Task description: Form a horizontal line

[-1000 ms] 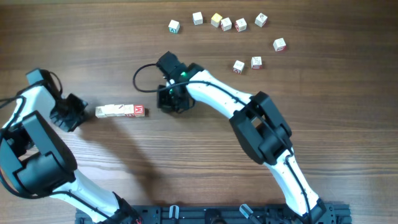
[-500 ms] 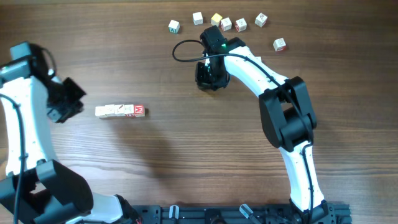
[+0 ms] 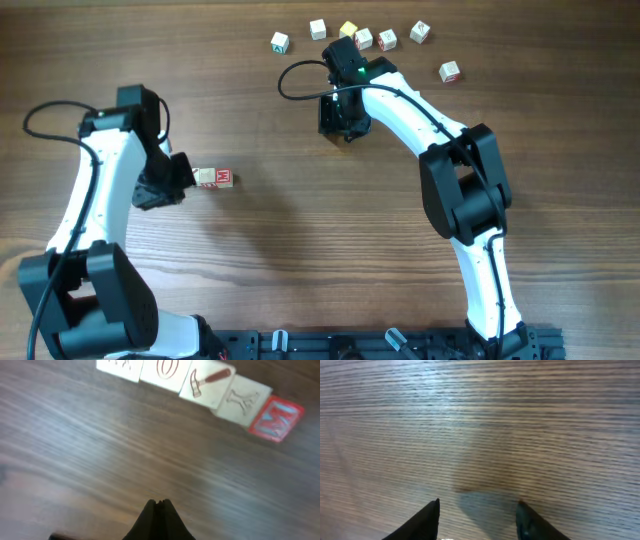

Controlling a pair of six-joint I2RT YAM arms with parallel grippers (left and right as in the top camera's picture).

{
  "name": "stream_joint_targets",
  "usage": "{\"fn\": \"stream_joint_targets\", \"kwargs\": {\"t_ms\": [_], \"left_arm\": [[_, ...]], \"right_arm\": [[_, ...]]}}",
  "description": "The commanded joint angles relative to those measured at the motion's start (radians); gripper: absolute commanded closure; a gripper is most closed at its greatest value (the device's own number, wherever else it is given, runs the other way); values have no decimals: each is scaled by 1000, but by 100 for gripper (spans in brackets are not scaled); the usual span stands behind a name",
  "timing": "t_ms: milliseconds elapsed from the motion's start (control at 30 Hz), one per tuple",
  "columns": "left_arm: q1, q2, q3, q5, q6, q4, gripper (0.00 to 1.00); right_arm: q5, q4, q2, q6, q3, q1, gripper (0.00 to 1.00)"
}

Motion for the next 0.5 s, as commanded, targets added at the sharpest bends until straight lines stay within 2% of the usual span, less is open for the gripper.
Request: {"fn": "stream_joint_targets", "kwargs": {"t_ms": [0, 467], "left_arm": [[-1, -3, -103, 21, 19, 114, 96], [-1, -3, -220, 26, 19, 303, 96]], "right_arm": [[93, -6, 69, -10, -42, -11, 45], [95, 17, 69, -6, -42, -11, 44]]}}
